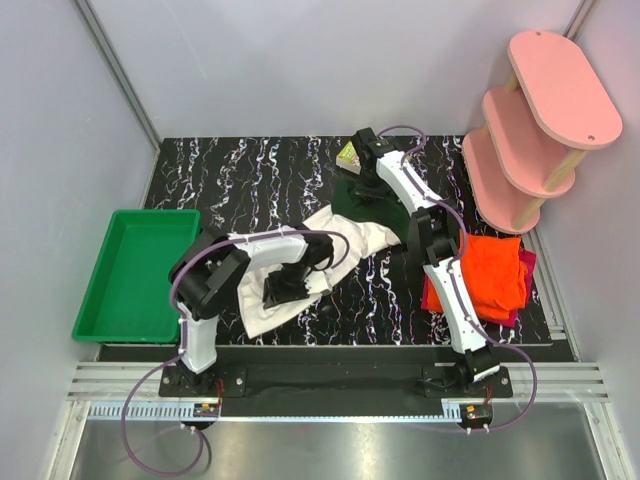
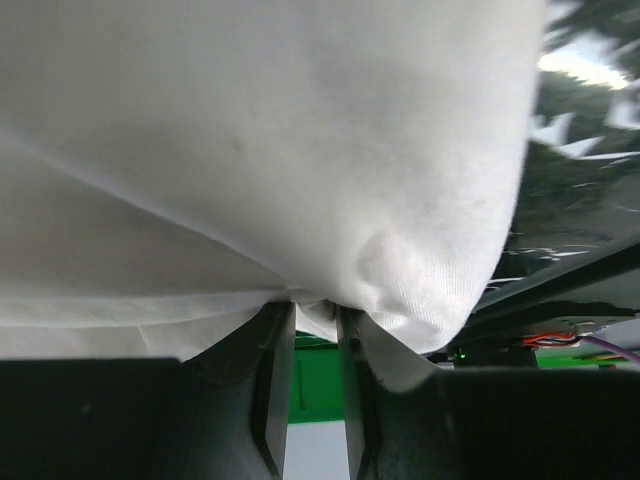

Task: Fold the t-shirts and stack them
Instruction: Fold the tshirt

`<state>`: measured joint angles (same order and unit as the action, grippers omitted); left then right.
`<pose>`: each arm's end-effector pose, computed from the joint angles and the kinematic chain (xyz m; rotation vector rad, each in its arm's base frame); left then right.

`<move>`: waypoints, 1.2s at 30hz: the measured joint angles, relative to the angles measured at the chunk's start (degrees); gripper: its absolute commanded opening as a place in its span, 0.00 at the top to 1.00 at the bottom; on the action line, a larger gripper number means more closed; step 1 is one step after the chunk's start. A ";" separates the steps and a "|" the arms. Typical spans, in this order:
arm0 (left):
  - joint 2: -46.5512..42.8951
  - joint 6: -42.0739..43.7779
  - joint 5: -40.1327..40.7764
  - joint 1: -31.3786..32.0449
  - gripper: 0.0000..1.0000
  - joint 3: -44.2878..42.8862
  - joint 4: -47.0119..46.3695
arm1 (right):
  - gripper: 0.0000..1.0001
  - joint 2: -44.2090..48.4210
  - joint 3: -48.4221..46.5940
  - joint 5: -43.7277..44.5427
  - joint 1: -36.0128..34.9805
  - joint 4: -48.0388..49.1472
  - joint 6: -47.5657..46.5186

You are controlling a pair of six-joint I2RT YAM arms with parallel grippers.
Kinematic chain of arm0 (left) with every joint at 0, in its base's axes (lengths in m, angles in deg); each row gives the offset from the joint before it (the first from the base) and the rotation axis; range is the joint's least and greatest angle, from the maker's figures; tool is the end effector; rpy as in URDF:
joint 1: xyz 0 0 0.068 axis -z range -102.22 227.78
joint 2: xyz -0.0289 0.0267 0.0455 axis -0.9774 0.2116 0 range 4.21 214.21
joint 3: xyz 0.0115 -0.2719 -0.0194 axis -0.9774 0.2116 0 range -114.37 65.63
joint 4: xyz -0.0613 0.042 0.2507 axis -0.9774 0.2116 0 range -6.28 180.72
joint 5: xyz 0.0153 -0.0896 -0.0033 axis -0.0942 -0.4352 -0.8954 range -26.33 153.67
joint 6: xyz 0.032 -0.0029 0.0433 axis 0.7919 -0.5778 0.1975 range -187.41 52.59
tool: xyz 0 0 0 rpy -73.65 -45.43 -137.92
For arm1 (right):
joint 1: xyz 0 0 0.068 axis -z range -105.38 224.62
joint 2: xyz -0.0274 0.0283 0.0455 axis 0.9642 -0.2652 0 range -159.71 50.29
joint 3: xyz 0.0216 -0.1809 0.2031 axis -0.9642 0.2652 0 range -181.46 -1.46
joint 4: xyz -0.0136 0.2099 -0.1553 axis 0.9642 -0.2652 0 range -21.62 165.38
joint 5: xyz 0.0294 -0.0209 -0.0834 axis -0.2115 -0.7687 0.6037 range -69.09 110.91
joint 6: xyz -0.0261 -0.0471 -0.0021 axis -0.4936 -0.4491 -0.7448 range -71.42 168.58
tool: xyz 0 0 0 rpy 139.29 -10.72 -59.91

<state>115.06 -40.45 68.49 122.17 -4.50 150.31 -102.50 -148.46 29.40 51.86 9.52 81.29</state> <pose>0.2209 -0.2121 0.1414 -1.6768 -2.3045 -0.1843 0.4991 0.2037 0.1656 0.2754 2.7764 0.0263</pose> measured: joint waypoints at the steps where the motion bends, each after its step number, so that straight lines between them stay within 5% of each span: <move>1: 0.13 0.00 -0.22 0.70 0.74 -0.31 0.17 | 1.00 0.00 0.00 -0.61 0.00 0.04 -0.17; 18: -2.69 -0.42 -5.18 11.85 0.77 -2.16 4.24 | 1.00 2.36 4.94 -3.50 -0.76 2.60 -1.25; 32: -5.68 -1.66 -10.51 21.00 0.77 -4.39 7.69 | 1.00 1.46 3.06 -3.87 -9.60 2.60 -0.26; 36: -5.95 -2.60 -10.16 20.92 0.75 -4.39 6.97 | 0.91 1.81 3.91 -3.15 -9.97 3.10 0.35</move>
<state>109.11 -43.05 58.32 143.08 -8.89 157.28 -100.69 -144.55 26.25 41.89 12.62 81.64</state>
